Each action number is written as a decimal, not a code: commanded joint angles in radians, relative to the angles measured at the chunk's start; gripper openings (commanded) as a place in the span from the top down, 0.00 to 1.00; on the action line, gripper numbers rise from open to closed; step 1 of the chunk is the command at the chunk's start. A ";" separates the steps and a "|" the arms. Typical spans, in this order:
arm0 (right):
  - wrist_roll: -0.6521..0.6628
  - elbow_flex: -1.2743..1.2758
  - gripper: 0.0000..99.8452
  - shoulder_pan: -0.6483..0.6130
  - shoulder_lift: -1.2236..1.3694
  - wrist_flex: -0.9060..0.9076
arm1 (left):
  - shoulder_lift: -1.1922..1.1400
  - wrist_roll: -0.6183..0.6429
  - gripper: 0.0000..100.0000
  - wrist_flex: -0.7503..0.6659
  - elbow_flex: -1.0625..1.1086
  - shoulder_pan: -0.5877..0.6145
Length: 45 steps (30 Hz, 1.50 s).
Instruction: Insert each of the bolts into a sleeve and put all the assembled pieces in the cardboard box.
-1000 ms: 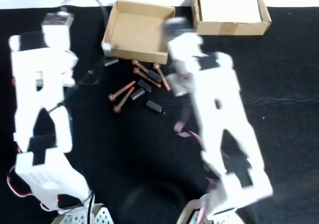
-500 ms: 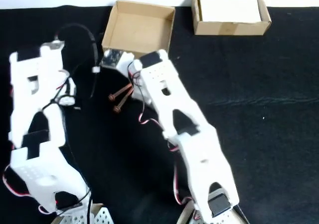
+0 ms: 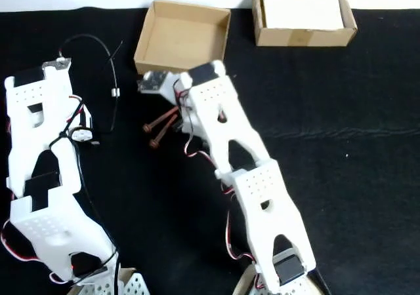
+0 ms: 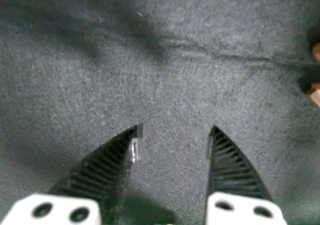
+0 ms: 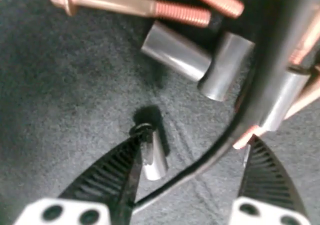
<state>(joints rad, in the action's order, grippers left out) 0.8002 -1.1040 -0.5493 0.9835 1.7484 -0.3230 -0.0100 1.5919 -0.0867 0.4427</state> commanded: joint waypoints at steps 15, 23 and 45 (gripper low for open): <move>0.259 0.467 0.71 0.061 -0.205 -0.114 | 0.016 0.032 0.79 0.035 0.004 0.005; 0.259 0.458 0.68 0.061 -0.088 -0.191 | 0.016 0.032 0.79 0.035 0.007 0.008; 0.074 0.200 0.94 0.177 -0.064 -0.065 | 0.357 0.110 0.79 0.061 0.027 -0.117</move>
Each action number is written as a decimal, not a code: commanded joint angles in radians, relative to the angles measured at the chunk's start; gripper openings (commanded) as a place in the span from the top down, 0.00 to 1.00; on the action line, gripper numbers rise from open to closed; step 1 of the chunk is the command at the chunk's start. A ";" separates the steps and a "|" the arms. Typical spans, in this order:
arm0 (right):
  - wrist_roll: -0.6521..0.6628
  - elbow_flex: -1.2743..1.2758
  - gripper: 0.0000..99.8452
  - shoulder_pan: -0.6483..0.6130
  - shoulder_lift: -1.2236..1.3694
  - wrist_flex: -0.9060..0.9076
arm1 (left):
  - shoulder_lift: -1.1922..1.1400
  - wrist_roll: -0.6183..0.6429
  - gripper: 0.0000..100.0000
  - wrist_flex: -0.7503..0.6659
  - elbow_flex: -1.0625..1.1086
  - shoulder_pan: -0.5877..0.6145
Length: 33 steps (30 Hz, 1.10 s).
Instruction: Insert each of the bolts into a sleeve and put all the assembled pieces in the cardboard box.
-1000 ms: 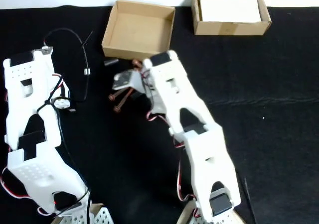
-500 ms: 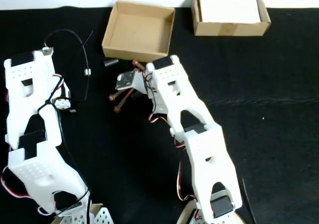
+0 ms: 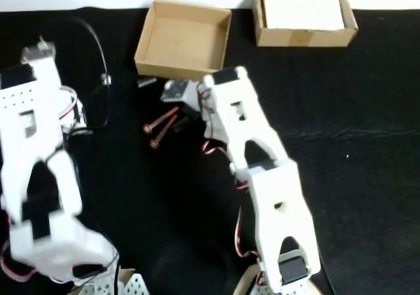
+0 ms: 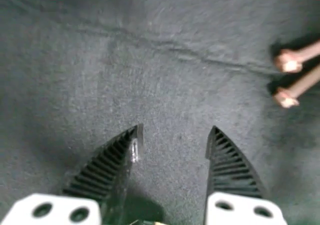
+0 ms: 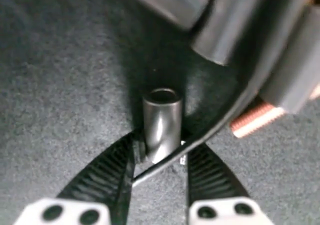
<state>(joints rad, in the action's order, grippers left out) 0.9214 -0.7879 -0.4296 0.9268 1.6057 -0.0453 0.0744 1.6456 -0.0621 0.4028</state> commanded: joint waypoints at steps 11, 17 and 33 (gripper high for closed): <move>-0.509 -0.409 0.95 0.394 -0.007 0.157 | 0.031 0.364 0.70 -0.012 -0.059 -0.406; -0.868 -0.401 0.95 0.395 0.007 0.096 | -0.214 0.580 0.69 -0.011 -0.202 -0.426; -1.068 -0.394 0.95 0.383 0.239 -0.153 | -0.665 0.796 0.70 0.101 -0.696 -0.377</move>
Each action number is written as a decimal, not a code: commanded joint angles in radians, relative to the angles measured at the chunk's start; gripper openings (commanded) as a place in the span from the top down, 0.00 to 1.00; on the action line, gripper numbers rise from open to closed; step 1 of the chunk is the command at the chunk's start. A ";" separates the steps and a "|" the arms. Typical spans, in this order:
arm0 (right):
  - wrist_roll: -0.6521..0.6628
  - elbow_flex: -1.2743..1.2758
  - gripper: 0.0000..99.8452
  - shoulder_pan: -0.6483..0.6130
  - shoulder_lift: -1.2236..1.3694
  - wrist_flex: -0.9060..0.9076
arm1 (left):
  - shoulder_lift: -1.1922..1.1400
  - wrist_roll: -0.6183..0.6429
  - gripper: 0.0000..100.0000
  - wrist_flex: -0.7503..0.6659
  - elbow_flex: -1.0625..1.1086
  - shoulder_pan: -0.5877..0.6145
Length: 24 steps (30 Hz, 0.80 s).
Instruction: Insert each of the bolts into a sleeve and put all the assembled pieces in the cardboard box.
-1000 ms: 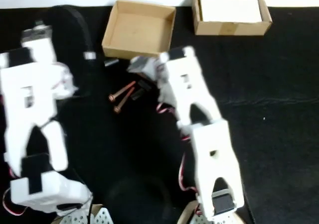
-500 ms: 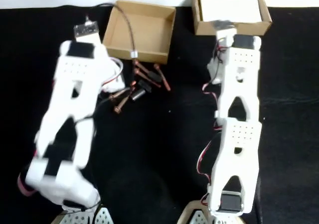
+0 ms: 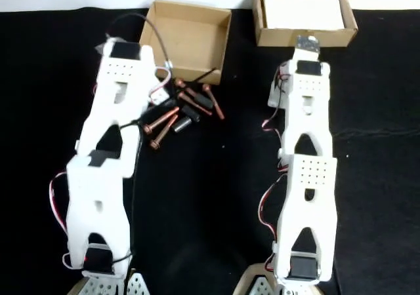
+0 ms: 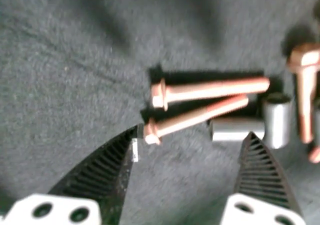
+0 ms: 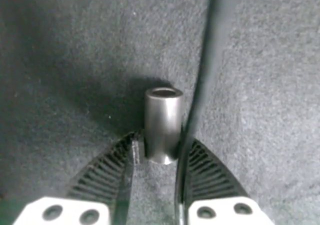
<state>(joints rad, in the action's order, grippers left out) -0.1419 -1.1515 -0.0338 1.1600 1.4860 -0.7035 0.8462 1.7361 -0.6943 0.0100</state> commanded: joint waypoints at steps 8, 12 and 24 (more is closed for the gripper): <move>-0.005 -0.048 0.94 -0.027 0.015 -0.038 | -0.122 0.061 0.70 0.005 -0.067 0.016; -0.005 -0.048 0.94 -0.027 0.015 -0.039 | -0.156 0.072 0.70 0.003 -0.067 0.016; -0.005 -0.048 0.94 -0.028 0.015 -0.039 | -0.265 0.061 0.88 -0.140 -0.128 0.051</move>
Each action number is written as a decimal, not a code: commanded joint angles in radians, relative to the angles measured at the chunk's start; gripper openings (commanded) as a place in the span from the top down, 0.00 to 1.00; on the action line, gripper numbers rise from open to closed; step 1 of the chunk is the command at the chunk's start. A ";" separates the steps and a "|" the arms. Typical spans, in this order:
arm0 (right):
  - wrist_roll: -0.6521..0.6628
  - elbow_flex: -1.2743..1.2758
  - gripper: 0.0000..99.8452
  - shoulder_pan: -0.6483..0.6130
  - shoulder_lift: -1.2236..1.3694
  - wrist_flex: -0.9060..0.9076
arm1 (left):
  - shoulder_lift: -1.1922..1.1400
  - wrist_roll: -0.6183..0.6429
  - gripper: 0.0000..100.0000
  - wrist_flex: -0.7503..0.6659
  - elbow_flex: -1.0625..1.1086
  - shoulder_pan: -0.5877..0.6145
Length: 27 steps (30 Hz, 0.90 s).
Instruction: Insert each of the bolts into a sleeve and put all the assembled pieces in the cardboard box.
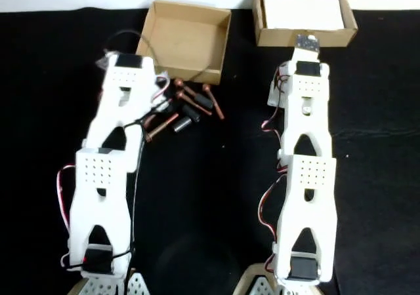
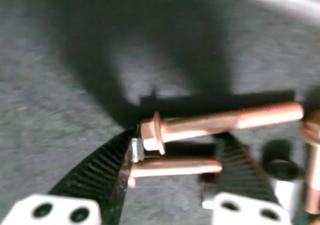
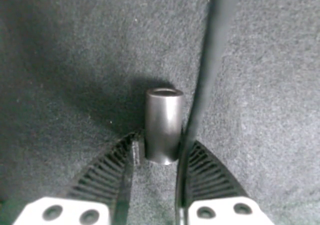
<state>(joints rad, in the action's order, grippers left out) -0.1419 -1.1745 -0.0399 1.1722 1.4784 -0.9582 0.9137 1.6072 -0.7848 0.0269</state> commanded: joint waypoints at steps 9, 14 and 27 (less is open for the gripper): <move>-0.003 -0.025 0.94 -0.019 0.002 -0.074 | -0.082 -0.416 0.98 0.025 -0.174 0.061; -0.003 -0.018 0.94 -0.019 0.004 -0.071 | -0.088 -0.821 0.99 0.112 -0.194 0.053; -0.003 -0.018 0.94 -0.021 0.004 -0.056 | -0.081 -1.748 0.99 0.155 -0.194 0.170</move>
<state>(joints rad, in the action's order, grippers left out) -0.1419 -1.1745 -0.0399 1.1738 1.4339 -1.0503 -0.6345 1.7515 -0.9613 0.1404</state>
